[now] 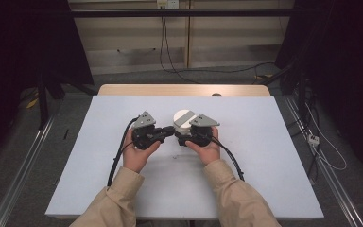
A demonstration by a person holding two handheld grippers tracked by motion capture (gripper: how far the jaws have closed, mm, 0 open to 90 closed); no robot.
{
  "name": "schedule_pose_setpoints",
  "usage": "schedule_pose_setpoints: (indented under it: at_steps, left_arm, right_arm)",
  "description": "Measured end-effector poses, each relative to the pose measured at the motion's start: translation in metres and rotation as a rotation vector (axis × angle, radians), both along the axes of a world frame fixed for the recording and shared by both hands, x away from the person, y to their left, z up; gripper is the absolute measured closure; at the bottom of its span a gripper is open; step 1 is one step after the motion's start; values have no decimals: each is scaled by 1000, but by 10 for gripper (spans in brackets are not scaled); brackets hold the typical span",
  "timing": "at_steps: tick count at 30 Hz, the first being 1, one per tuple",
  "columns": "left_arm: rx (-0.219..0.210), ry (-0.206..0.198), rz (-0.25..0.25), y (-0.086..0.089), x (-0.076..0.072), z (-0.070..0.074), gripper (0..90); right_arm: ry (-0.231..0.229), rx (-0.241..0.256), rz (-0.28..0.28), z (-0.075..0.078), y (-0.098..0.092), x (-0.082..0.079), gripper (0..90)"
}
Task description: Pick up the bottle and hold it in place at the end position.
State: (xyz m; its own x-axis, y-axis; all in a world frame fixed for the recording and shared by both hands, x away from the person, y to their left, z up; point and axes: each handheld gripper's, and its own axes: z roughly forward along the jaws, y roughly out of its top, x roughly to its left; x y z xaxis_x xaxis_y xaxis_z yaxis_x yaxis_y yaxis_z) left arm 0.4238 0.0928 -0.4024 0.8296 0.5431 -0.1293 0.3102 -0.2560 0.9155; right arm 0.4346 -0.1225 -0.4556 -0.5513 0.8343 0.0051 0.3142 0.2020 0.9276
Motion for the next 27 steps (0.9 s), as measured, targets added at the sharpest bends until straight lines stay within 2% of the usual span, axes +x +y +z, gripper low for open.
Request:
schedule_pose_setpoints:
  at_steps: [4, 8, 13, 17, 27]
  left_arm:
    - [0, 4, 13, 0, 1, 0, 847]
    - [27, 30, -7, -2, 2, -2, 897]
    - [53, 33, -2, -4, 2, -4, 900]
    - [50, 45, -2, -6, 3, -5, 900]
    - [60, 44, 3, -9, 5, -4, 900]
  right_arm:
    - [0, -1, 0, 0, 0, 0, 188]
    - [-1, -2, -1, 0, 0, 0, 187]
    - [-3, -3, -2, 0, 0, 0, 188]
    - [-3, -4, -2, 0, 0, 0, 188]
    - [-4, -5, -2, 0, 1, 0, 188]
